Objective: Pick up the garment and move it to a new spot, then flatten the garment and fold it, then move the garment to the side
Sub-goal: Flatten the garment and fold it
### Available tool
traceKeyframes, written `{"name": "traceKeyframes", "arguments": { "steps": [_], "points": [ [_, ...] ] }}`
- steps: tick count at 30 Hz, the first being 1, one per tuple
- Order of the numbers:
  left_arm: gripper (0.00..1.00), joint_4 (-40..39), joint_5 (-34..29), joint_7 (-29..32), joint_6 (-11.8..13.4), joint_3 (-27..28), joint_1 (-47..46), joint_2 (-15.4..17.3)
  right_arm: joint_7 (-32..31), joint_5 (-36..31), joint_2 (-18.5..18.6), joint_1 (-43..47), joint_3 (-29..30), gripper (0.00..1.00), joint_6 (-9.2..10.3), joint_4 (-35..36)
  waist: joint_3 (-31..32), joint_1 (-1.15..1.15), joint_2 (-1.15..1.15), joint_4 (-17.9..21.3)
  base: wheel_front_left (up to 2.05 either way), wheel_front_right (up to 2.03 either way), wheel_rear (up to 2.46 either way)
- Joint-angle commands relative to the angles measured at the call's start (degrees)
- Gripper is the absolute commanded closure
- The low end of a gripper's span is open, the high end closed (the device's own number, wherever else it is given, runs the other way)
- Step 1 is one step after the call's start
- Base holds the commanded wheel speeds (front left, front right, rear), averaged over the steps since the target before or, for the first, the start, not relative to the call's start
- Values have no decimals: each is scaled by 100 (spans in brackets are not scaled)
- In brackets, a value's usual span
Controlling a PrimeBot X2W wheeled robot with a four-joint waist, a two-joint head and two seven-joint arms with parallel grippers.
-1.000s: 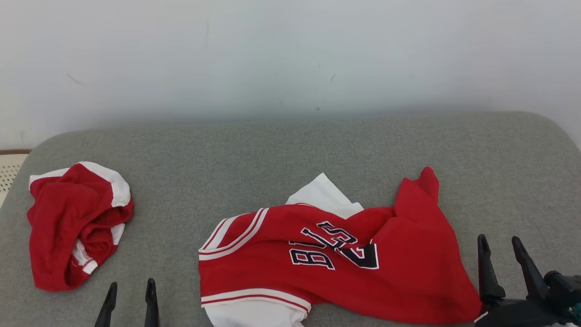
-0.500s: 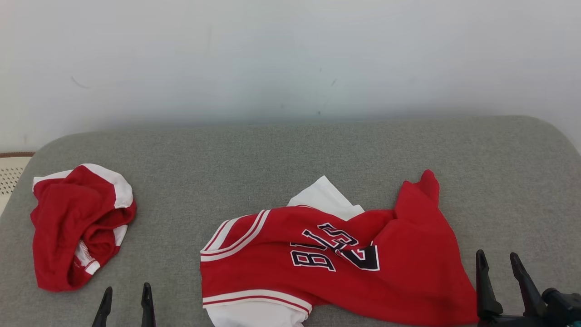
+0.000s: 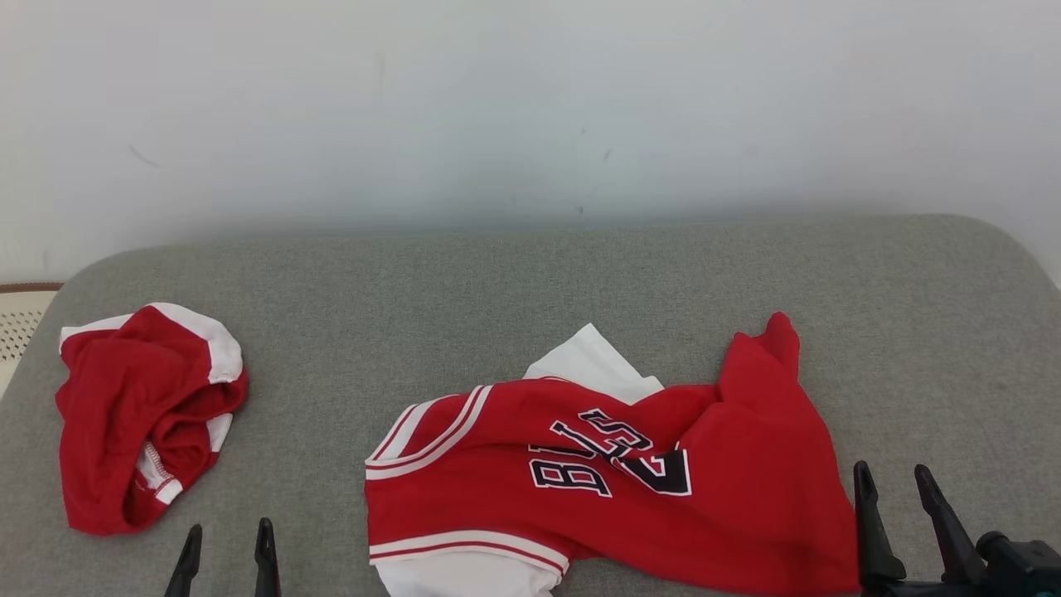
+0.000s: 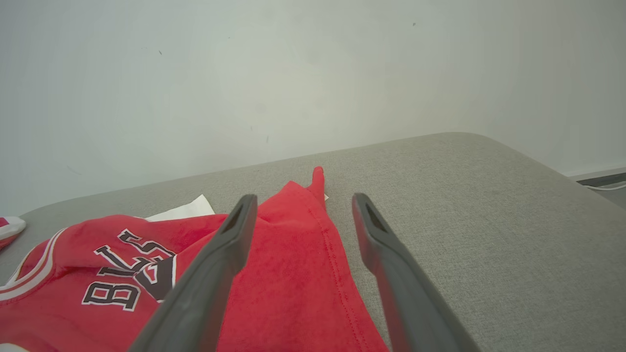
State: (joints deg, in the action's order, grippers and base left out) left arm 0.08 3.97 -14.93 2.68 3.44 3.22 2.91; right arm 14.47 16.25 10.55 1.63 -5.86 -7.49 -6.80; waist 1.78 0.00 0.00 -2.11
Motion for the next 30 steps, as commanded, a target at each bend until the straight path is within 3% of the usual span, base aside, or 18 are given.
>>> {"name": "traceKeyframes", "arguments": {
  "steps": [1,25,30],
  "points": [
    [0,-13,-38,-20,-3,1,75,12,28,36,43,13,-15,0,-1,-5,0,0,0,-5,0,0,0],
    [0,85,67,-21,-16,-56,62,3,49,11,114,-45,-61,0,-1,-81,-11,0,0,4,0,0,0],
    [0,143,233,-21,-118,-74,79,2,-37,-2,138,-55,-106,0,-1,-104,-3,0,0,11,0,0,0]
  ]
}}
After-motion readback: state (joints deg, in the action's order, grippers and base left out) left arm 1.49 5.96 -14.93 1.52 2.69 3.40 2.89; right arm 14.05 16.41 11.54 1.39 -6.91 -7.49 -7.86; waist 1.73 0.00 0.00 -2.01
